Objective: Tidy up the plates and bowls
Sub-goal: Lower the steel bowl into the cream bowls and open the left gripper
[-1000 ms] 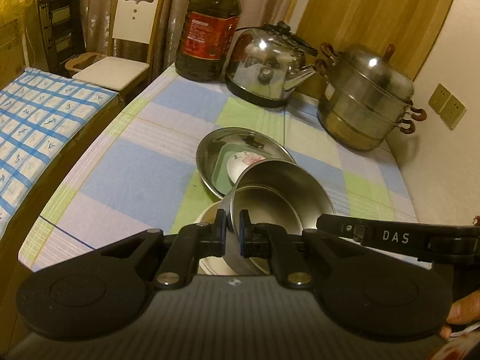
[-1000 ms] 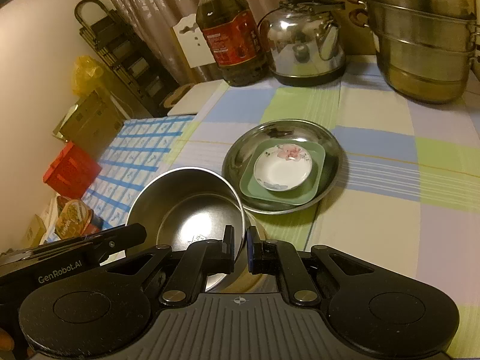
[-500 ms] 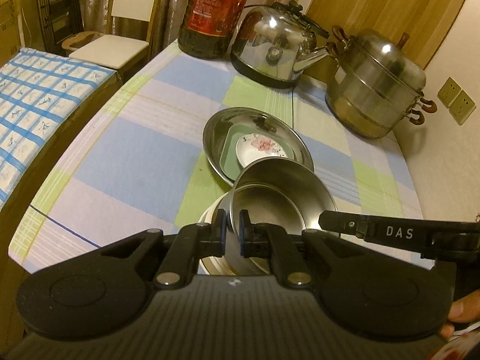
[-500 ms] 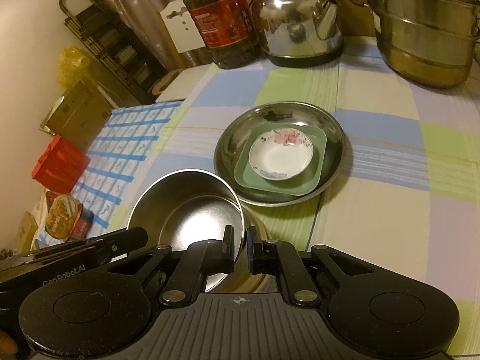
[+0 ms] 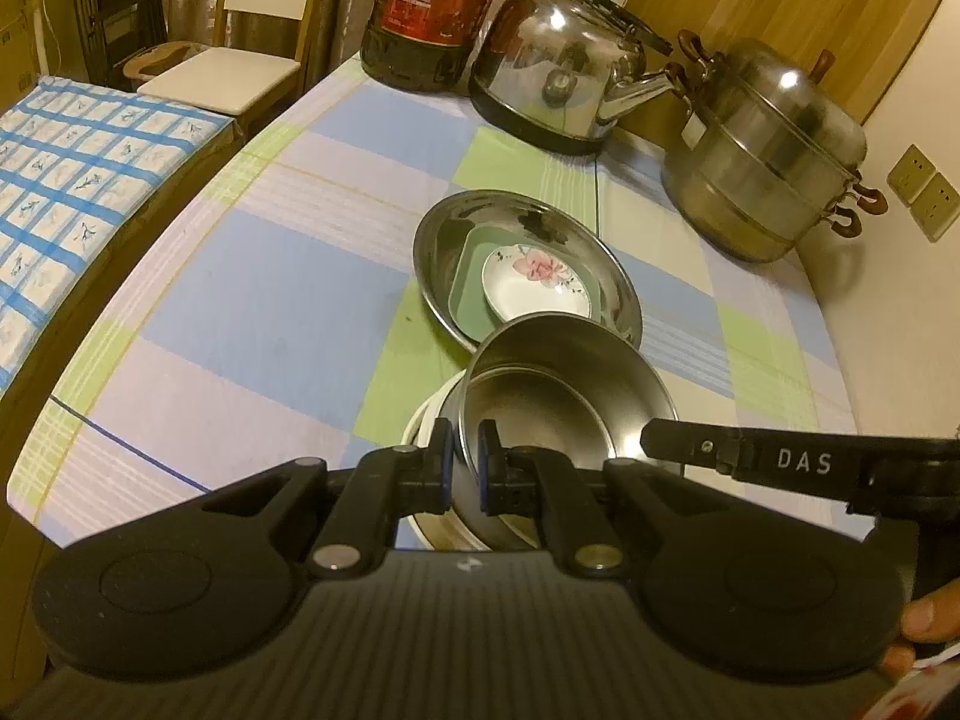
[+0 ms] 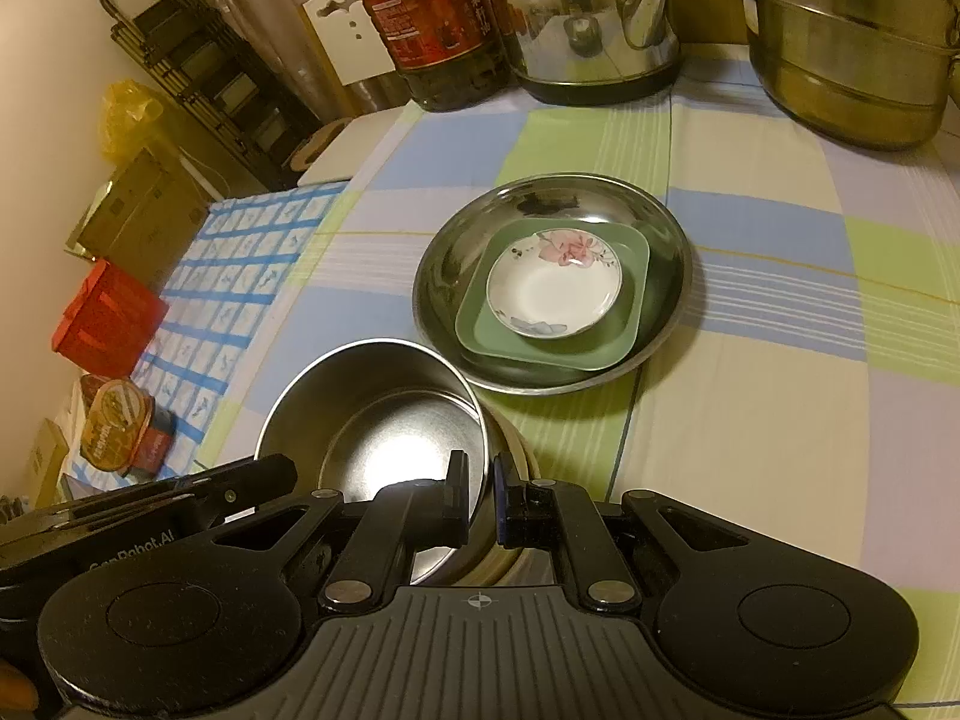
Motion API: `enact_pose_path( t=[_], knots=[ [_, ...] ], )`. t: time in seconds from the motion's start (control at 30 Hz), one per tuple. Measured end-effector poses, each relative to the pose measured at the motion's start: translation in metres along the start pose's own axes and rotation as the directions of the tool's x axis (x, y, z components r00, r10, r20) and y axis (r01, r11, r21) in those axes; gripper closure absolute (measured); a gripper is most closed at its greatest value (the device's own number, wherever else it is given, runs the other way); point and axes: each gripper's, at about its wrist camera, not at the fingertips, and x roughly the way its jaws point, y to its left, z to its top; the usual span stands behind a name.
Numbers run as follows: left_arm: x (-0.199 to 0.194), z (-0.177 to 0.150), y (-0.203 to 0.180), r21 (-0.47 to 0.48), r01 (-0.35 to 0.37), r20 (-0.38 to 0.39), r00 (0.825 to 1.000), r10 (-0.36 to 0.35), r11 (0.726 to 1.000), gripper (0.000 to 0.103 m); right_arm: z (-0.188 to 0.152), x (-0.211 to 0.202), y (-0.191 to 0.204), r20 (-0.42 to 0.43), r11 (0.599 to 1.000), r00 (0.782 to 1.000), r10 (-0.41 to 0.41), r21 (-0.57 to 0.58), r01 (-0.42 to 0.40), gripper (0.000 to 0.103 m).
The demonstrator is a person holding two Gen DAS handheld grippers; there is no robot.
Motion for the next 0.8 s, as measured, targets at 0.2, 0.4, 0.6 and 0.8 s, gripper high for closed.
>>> enact_pose_path(
  t=[0.2,0.4,0.6,0.8],
  knots=[
    [0.005,-0.002,0.001,-0.005,-0.005,-0.015,1.000,0.005,1.000,0.097,-0.001,0.005,-0.002,-0.015,1.000,1.000,-0.003,0.001,0.003,0.094],
    [0.010,-0.002,-0.001,-0.009,-0.013,-0.022,1.000,0.013,1.000,0.096,-0.002,0.010,-0.005,-0.027,1.000,1.000,-0.002,0.014,0.003,0.094],
    [0.010,-0.003,-0.001,-0.015,-0.020,-0.017,1.000,0.020,1.000,0.096,-0.003,0.011,-0.010,-0.031,0.999,0.999,0.010,0.033,-0.009,0.094],
    [-0.001,-0.003,-0.009,0.017,-0.030,0.026,0.999,0.030,0.999,0.096,-0.004,0.005,-0.010,-0.013,0.999,1.000,0.025,0.023,-0.024,0.094]
  ],
)
